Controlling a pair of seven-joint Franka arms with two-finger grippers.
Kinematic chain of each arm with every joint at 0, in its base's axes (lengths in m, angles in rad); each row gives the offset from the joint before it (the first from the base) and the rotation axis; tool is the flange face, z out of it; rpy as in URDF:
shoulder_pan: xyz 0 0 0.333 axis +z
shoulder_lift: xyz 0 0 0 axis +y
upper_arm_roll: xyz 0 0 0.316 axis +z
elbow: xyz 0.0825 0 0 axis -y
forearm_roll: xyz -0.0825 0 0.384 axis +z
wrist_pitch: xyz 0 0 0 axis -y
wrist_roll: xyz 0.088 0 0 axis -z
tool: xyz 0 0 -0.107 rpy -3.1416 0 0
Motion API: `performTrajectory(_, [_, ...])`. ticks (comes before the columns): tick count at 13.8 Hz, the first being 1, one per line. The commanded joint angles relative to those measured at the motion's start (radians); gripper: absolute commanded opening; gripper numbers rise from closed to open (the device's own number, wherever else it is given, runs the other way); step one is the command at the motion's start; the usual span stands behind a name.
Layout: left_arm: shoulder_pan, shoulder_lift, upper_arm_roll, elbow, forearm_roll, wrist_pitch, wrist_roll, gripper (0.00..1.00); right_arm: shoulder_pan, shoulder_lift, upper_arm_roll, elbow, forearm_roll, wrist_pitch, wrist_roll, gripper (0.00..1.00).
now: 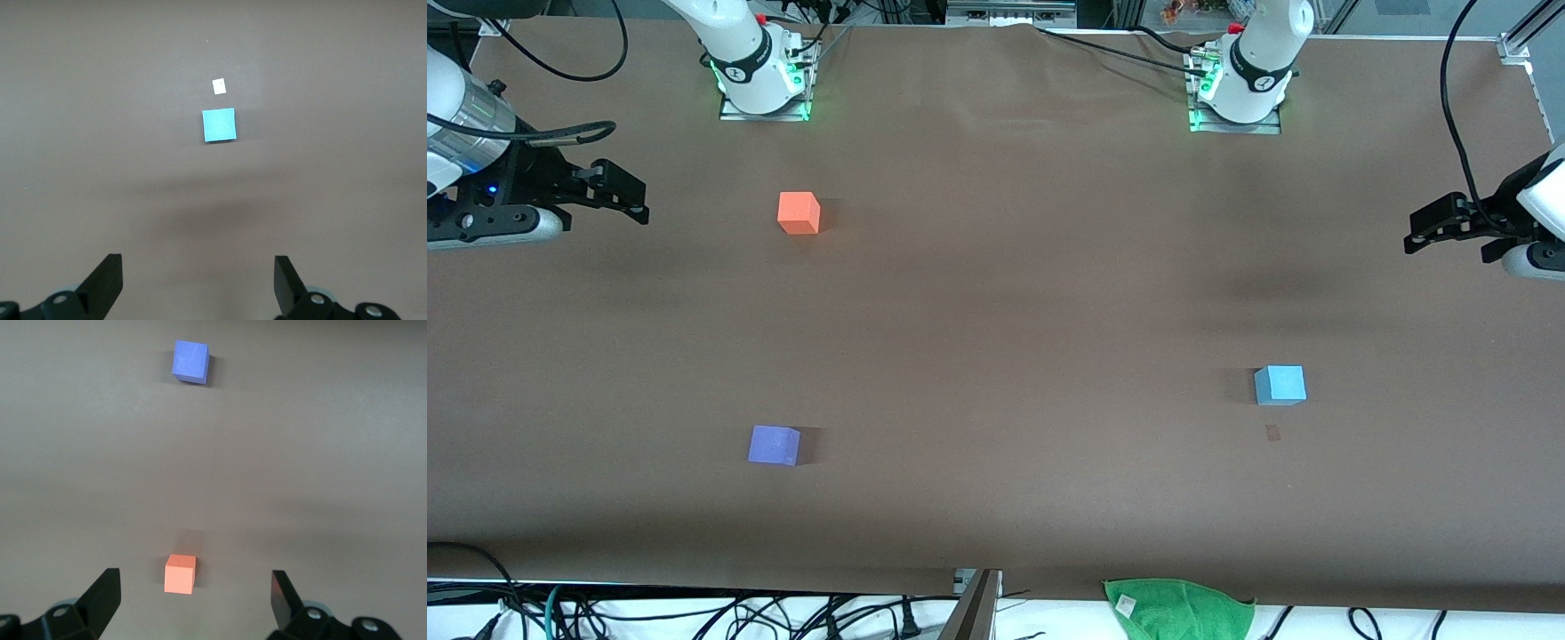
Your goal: Place blue block between orange and purple blocks
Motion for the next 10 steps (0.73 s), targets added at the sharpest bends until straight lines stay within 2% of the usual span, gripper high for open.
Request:
performTrajectory(1, [0.003,0.003,-0.01,0.012,0.019,-0.008,0.009,1.0,0.0,0.0,-0.002,0.01,-0.005,0.002,-0.013,0.99])
performTrajectory(10, [0.001,0.009,-0.021,0.015,0.017,-0.036,0.006,1.0,-0.002,0.0,-0.002,0.01,-0.005,0.004,-0.013,0.99])
